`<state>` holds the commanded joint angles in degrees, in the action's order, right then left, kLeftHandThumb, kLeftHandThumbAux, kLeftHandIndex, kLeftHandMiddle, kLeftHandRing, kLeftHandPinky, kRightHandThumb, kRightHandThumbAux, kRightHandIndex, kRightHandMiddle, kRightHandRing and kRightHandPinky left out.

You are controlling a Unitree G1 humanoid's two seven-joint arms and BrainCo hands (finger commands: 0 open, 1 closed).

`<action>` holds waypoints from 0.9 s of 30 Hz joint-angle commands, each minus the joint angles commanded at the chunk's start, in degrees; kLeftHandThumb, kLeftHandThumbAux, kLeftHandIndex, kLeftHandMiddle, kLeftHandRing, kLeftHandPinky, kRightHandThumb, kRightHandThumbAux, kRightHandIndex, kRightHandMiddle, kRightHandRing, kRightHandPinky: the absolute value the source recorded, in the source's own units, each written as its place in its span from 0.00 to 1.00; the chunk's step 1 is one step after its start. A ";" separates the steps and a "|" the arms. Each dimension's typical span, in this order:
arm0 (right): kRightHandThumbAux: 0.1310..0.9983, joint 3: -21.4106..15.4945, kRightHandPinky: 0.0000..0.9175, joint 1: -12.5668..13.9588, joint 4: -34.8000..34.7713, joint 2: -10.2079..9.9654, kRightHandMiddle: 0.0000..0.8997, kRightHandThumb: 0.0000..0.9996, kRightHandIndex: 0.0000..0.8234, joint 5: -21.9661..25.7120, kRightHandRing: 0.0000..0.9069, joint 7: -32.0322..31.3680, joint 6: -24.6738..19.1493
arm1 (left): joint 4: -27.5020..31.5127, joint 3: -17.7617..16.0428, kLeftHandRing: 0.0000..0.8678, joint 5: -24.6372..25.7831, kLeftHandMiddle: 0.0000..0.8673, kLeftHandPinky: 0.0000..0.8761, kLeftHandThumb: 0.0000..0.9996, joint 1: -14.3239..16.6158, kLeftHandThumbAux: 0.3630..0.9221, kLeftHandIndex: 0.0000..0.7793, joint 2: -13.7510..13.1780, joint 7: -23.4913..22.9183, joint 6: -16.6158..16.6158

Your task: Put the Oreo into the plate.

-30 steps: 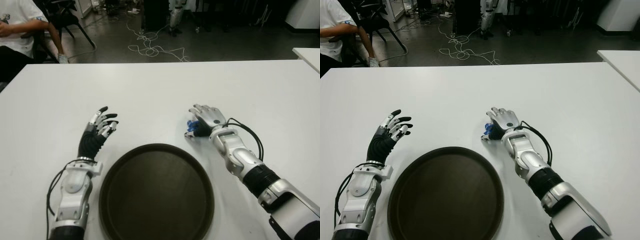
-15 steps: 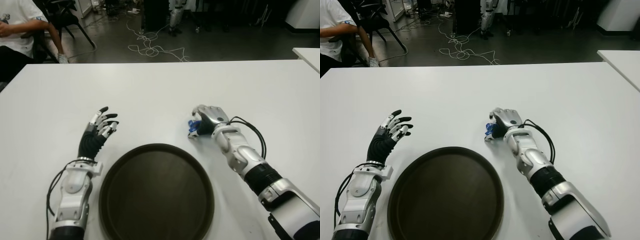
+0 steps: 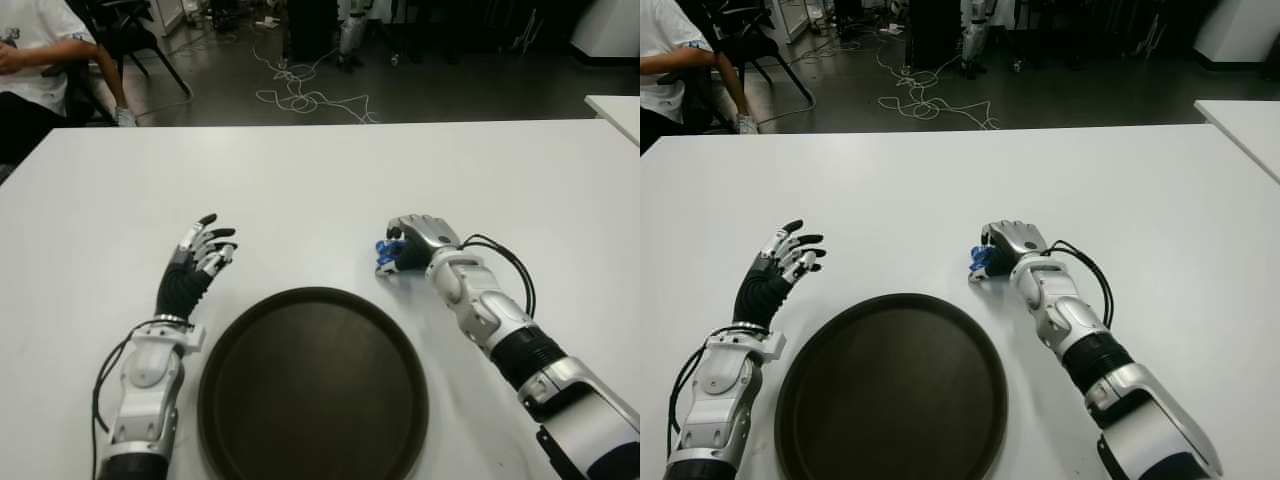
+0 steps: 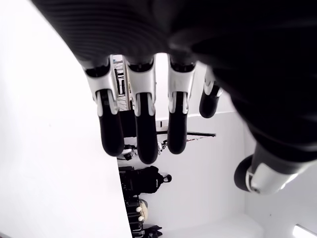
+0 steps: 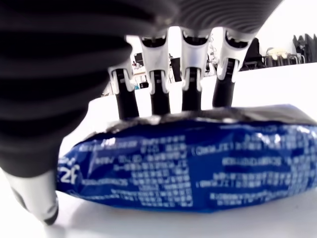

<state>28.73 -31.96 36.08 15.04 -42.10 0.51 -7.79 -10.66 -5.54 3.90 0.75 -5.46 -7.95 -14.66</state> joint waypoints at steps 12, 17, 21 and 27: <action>0.61 -0.07 0.35 -0.76 1.58 0.08 0.35 0.02 0.42 0.36 0.34 -0.65 0.15 | 0.33 0.00 0.34 0.56 0.32 0.35 0.36 -0.11 0.33 0.14 0.34 -0.57 -0.26; 0.62 -0.17 0.34 -0.93 2.30 0.03 0.35 0.03 0.43 0.42 0.34 -0.24 0.54 | 0.31 -0.08 0.34 0.46 0.32 0.36 0.36 -0.18 0.34 0.15 0.38 -0.31 -0.14; 0.62 -0.26 0.34 -0.97 2.65 -0.04 0.35 0.04 0.43 0.38 0.33 -0.02 0.64 | 0.40 -0.08 0.33 0.48 0.32 0.35 0.36 -0.31 0.33 0.15 0.41 -0.30 -0.03; 0.63 -0.35 0.35 -1.32 3.93 -0.18 0.35 0.04 0.44 0.29 0.33 0.47 0.53 | 0.41 -0.07 0.34 0.44 0.31 0.37 0.36 -0.51 0.33 0.14 0.23 -0.44 0.05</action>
<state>28.39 -33.28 40.01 14.87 -41.81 0.98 -7.26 -10.25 -5.61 4.34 0.25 -5.23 -8.39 -14.61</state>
